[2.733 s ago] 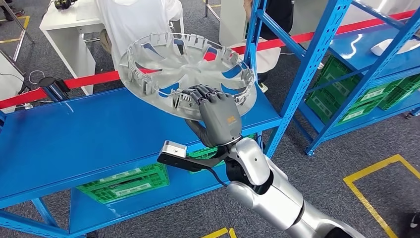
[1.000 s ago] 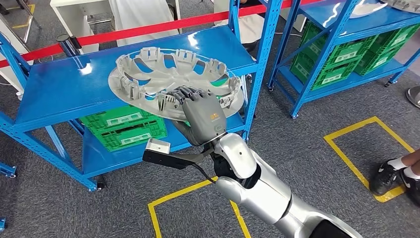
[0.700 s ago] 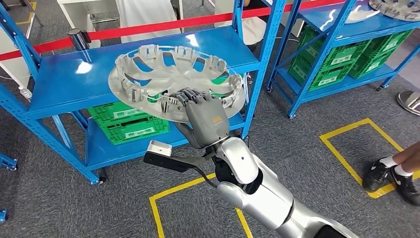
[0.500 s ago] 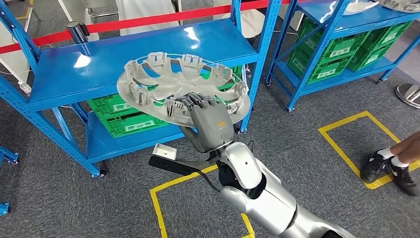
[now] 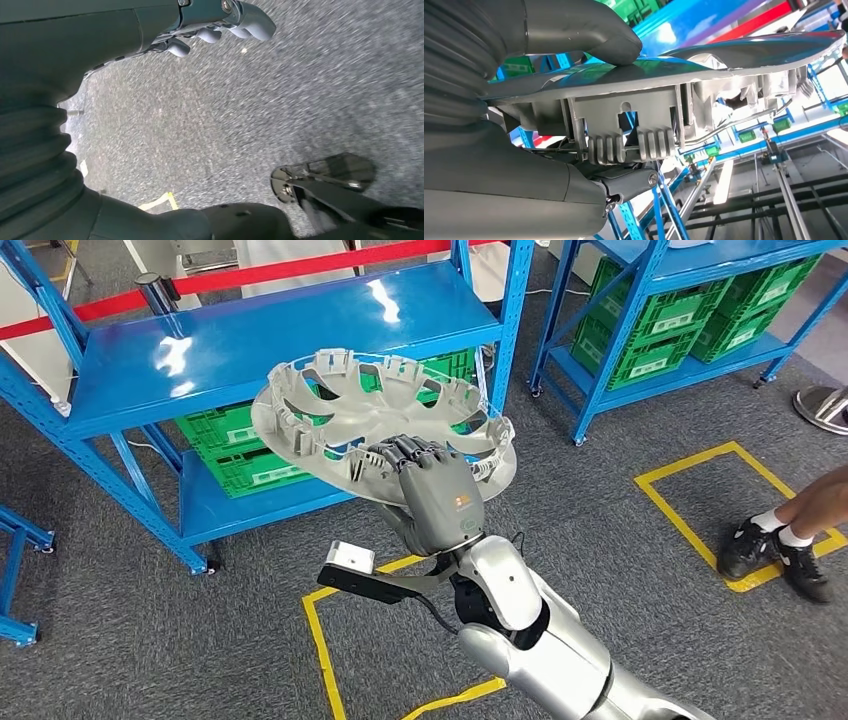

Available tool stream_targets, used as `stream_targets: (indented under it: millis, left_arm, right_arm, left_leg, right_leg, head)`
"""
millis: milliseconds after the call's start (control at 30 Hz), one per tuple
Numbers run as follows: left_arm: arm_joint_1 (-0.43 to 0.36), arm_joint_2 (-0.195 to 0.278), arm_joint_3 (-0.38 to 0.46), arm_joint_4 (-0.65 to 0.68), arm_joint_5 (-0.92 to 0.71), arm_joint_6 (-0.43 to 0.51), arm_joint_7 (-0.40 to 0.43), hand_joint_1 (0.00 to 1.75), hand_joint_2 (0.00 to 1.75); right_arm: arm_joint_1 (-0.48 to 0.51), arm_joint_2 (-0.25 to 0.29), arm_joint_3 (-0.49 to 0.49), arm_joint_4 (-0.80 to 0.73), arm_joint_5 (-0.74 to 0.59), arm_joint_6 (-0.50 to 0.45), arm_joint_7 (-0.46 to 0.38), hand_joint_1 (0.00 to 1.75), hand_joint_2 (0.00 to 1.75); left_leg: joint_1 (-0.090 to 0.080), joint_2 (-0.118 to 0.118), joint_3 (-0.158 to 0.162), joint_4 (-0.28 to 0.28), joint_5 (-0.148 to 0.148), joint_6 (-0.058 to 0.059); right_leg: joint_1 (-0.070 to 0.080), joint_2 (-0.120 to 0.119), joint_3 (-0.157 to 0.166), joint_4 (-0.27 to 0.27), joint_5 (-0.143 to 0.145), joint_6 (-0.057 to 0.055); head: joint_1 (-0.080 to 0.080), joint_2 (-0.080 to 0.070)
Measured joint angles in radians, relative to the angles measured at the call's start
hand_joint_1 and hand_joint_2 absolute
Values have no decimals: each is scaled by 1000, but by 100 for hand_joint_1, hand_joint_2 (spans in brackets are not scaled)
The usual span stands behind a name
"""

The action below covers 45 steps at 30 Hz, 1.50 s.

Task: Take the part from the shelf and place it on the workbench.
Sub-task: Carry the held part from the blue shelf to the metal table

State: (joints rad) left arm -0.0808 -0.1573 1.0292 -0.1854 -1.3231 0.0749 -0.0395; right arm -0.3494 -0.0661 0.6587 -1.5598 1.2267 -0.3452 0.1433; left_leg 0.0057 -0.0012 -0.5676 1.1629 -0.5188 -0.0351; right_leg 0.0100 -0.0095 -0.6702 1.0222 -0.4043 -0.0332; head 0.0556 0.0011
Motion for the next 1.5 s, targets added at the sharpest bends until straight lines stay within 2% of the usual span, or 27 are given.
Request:
stream_targets:
  millis: [67,100,167,233,300,333,367,433,467,500,567,600,667,700,767,833,867,933,967,1000,1067,1133,1233,1333,1400,1433,1500]
  left_arm:
    - [-2,1,0,-1,5,0,6,0,175]
    - [-3,1,0,-2,8,0,9,0,175]
    - [-1,0,0,-2,9,-1,13,0,175]
    - [2,0,0,-1,9,-1,16,0,175]
    - [2,-1,0,-2,7,-1,14,0,175]
    - [2,-2,0,-2,6,-1,13,0,175]
    - [2,-3,0,-2,6,-1,11,0,175]
    - [4,-5,0,-1,6,-1,10,0,175]
    - [4,-5,0,-1,6,-1,9,0,175]
    - [4,-5,0,-1,5,-1,9,0,175]
    - [4,-5,0,-2,5,-1,9,0,175]
    - [4,-5,0,-2,5,-1,10,0,175]
    - [6,-4,0,-3,6,0,13,0,175]
    - [6,-4,0,-3,7,0,15,0,175]
    - [8,-3,1,-3,9,0,19,0,175]
    - [8,-3,1,-3,8,0,16,0,175]
    - [8,-3,1,-3,7,0,13,0,175]
    - [8,-3,1,-3,4,1,11,0,175]
    - [8,-3,1,-3,3,1,11,0,175]
    - [8,-2,1,-3,2,1,11,0,175]
    - [6,-1,1,-4,2,1,8,0,175]
    - [4,0,1,-4,2,1,3,0,175]
    - [6,-3,1,-3,2,0,0,0,175]
    - [8,-3,1,-3,2,-2,-2,0,175]
    - [9,-4,1,-3,2,-2,-3,0,175]
    - [10,-5,1,-3,2,-2,-3,0,175]
    - [9,-6,1,-2,2,-3,-3,0,175]
  right_arm:
    - [-3,-1,-1,-1,-5,0,-2,175,175]
    - [-4,-1,-1,-2,-7,1,-4,175,175]
    - [-6,-1,-1,-2,-9,2,-6,175,175]
    - [-6,-2,-1,-2,-8,2,-4,175,175]
    - [-5,-3,-1,-3,-3,3,1,175,175]
    - [-4,-4,-1,-3,0,2,3,175,175]
    - [-2,-5,-1,-3,3,2,5,175,175]
    - [1,-7,-1,-4,9,2,7,175,175]
    - [2,-8,-1,-5,12,1,7,175,175]
    - [2,-8,-1,-8,16,1,7,175,175]
    - [6,-8,-1,-16,23,1,8,175,175]
    - [8,-8,-2,-20,27,2,8,175,175]
    - [15,-8,-2,-25,34,3,7,175,175]
    - [16,-7,-2,-26,37,4,7,175,175]
    - [17,-6,-2,-30,44,7,9,175,175]
    - [19,-6,-2,-34,49,8,14,175,175]
    - [21,-6,-2,-35,51,9,15,175,175]
    - [26,-6,-2,-36,53,13,15,175,175]
    - [28,-7,-3,-36,53,16,13,175,175]
    - [29,-8,-3,-36,52,22,9,175,175]
    - [31,-10,-3,-36,48,34,2,175,175]
    - [31,-13,-3,-36,47,41,-1,175,175]
    - [32,-16,-3,-39,61,43,-1,175,175]
    - [35,-18,-2,-46,83,53,6,175,175]
    - [39,-18,-2,-49,95,63,8,175,175]
    - [40,-18,-2,-50,98,67,8,175,175]
    - [42,-18,-1,-51,103,74,9,175,175]
  left_leg:
    - [-6,-2,79,-122,-30,12]
    - [-10,-4,92,-153,-41,20]
    - [-13,-2,77,-165,-22,37]
    - [-10,3,57,-168,5,54]
    - [-9,5,25,-165,32,62]
    - [-9,5,6,-163,46,62]
    - [-9,5,-15,-159,60,62]
    - [-7,7,-58,-150,85,57]
    - [-6,7,-78,-144,97,54]
    - [-5,7,-96,-137,107,49]
    - [-6,6,-118,-128,127,37]
    - [-7,6,-121,-128,136,30]
    - [-5,5,-124,-135,154,17]
    - [-3,4,-130,-131,145,11]
    - [-1,3,-153,-74,70,1]
    - [-1,3,-178,44,-25,-5]
    - [-1,2,-185,103,-43,-6]
    - [-1,2,-165,153,-12,-3]
    - [-2,2,-131,129,17,2]
    - [-4,2,-81,72,33,11]
    - [-11,3,26,-76,11,28]
    - [-18,3,71,-160,-22,38]
    - [-14,-2,67,-180,-5,54]
    - [-9,-12,47,-178,16,61]
    - [-6,-25,28,-169,25,57]
    - [-4,-33,18,-162,28,54]
    - [3,-51,0,-146,31,45]
  right_leg:
    - [-1,-1,-15,2,22,10]
    - [-3,-2,-18,-2,35,16]
    - [-8,-1,-25,-8,50,29]
    - [-11,3,-43,31,-7,42]
    - [-15,5,-72,148,-121,50]
    - [-16,5,-82,215,-160,53]
    - [-17,6,-84,269,-174,55]
    - [-19,6,-46,289,-138,57]
    - [-20,6,-1,249,-112,58]
    - [-21,6,56,183,-110,58]
    - [-18,9,154,44,-145,51]
    - [-16,11,175,6,-165,46]
    - [-14,11,169,-6,-155,30]
    - [-14,10,158,-6,-145,21]
    - [-16,7,132,-8,-120,4]
    - [-15,7,105,-8,-99,-3]
    - [-13,7,91,-8,-88,-3]
    - [-10,6,63,-7,-65,-2]
    - [-7,6,50,-6,-54,-1]
    - [-6,6,40,-6,-43,1]
    - [-3,6,26,-4,-27,8]
    - [-5,1,19,-5,-13,19]
    - [-9,-1,7,13,-22,38]
    - [-16,5,-54,178,-131,55]
    - [-21,5,-79,272,-174,63]
    - [-24,6,-64,265,-168,66]
    - [-31,24,18,149,-128,71]
  head:
    - [1,0]
    - [0,0]
    - [-3,0]
    - [-2,0]
    - [0,0]
    - [1,0]
    - [1,0]
    - [1,0]
    - [1,0]
    - [1,0]
    - [2,0]
    - [3,0]
    - [6,0]
    - [7,0]
    - [5,0]
    - [3,0]
    - [3,0]
    - [3,0]
    - [3,0]
    - [3,0]
    - [3,0]
    - [3,0]
    - [3,0]
    - [4,0]
    - [4,0]
    - [4,0]
    - [4,0]
